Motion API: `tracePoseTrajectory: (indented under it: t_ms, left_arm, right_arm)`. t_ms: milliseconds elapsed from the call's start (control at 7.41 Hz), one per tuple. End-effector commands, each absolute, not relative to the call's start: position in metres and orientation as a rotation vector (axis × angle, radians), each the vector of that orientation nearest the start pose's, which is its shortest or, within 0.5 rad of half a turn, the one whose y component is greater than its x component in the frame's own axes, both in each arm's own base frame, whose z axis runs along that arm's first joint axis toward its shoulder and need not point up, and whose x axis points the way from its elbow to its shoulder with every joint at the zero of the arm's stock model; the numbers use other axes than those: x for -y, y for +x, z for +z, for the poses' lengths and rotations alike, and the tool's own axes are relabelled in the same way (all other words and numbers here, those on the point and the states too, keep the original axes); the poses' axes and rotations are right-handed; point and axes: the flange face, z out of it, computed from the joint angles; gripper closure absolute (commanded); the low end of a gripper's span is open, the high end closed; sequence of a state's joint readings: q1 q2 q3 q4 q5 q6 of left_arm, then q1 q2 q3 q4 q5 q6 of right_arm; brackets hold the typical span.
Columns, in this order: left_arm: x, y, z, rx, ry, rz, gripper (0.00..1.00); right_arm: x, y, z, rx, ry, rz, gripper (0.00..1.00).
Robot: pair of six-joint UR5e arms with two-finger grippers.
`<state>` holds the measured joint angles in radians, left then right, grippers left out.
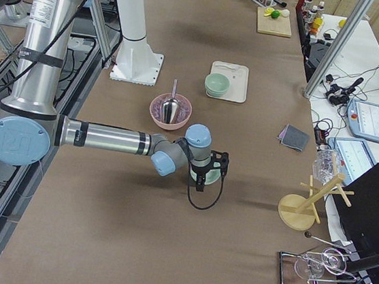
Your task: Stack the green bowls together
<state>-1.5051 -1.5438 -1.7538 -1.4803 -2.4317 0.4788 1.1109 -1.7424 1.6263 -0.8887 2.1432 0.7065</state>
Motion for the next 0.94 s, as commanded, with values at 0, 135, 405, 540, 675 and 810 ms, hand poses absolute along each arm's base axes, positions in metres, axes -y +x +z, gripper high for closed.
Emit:
tracePoseTrajectory:
  t_ms: [0,135,405,540,675,810]
  left_arm:
    - [0.4822,-0.0261,0.5859,-0.841,0.237,0.537,0.02]
    - [0.4822,-0.026,0.5858,-0.842,0.237,0.537,0.02]
    - [0.4822,-0.026,0.5851,-0.842,0.239,0.538,0.02]
    - [0.4822,-0.0261,0.5852,-0.841,0.238,0.538,0.02]
    - [0.4822,-0.026,0.5836,-0.841,0.242,0.539,0.02]
    - [0.4822,-0.0261,0.5837,-0.84,0.241,0.539,0.02]
  right_arm:
    - [0.4342,-0.1276,0.6497,0.758,0.146,0.076,0.38]
    - [0.434,-0.1276,0.6504,0.759,0.144,0.076,0.44]
    - [0.4349,-0.1298,0.6482,0.762,0.146,0.071,0.51]
    - [0.4349,-0.1296,0.6493,0.76,0.144,0.072,0.57]
    - [0.4345,-0.1294,0.6524,0.757,0.139,0.074,0.67]
    - [0.4386,-0.1315,0.6524,0.757,0.14,0.074,0.74]
